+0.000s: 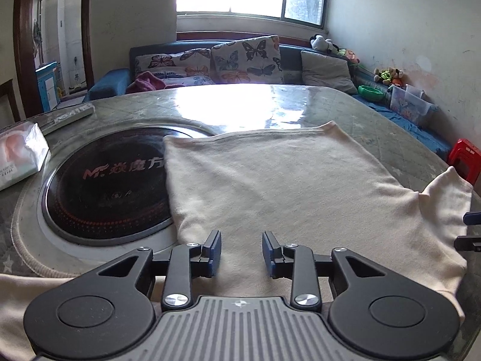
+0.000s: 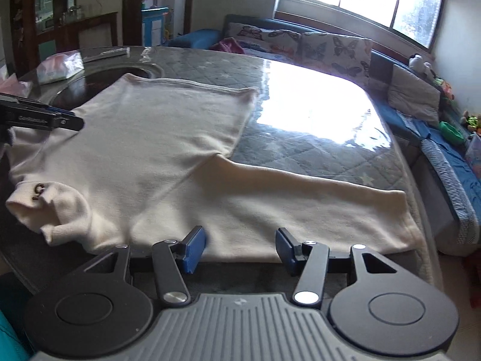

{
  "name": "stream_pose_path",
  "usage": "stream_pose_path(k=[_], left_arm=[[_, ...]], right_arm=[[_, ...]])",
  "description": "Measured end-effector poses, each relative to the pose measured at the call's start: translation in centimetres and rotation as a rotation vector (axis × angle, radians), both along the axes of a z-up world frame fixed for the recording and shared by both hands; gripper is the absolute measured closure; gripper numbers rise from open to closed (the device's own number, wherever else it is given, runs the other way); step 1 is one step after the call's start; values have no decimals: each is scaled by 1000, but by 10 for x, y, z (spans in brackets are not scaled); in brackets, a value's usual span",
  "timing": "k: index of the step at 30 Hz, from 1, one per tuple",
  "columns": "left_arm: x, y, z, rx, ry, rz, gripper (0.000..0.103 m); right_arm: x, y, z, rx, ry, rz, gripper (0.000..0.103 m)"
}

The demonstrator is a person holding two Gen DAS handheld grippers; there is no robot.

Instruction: Fold clothes

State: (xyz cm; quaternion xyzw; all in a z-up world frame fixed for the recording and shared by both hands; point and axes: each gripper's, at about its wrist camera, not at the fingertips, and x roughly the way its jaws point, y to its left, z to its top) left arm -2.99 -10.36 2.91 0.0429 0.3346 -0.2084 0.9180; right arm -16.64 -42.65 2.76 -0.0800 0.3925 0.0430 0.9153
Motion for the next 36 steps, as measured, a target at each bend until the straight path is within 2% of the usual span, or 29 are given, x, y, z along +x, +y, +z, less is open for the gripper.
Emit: stream_pose_path(k=[6, 10, 14, 19, 25, 26, 30, 34, 36], left_arm=[[-18, -43, 13, -28, -26, -173, 70], [-34, -78, 12, -32, -26, -301, 70], [-46, -104, 6, -23, -13, -378, 70], [-55, -119, -3, 0, 8, -421, 70], [-60, -126, -8, 19, 18, -435, 69], [-61, -126, -8, 22, 16, -438, 69], [-62, -127, -8, 33, 12, -438, 65], [-63, -127, -8, 40, 10, -439, 65], [-63, -127, -8, 43, 9, -439, 64]], right_arm=[[5, -29, 1, 1, -24, -112, 51], [10, -52, -6, 11, -21, -191, 52], [9, -75, -5, 3, -39, -275, 53], [12, -109, -9, 11, -49, -395, 53], [15, -133, -14, 56, -76, -482, 54], [15, -134, -14, 61, -77, -485, 58], [15, -137, -17, 84, -96, -499, 64], [15, -137, -18, 91, -111, -503, 78], [15, -137, -19, 95, -122, -505, 81]])
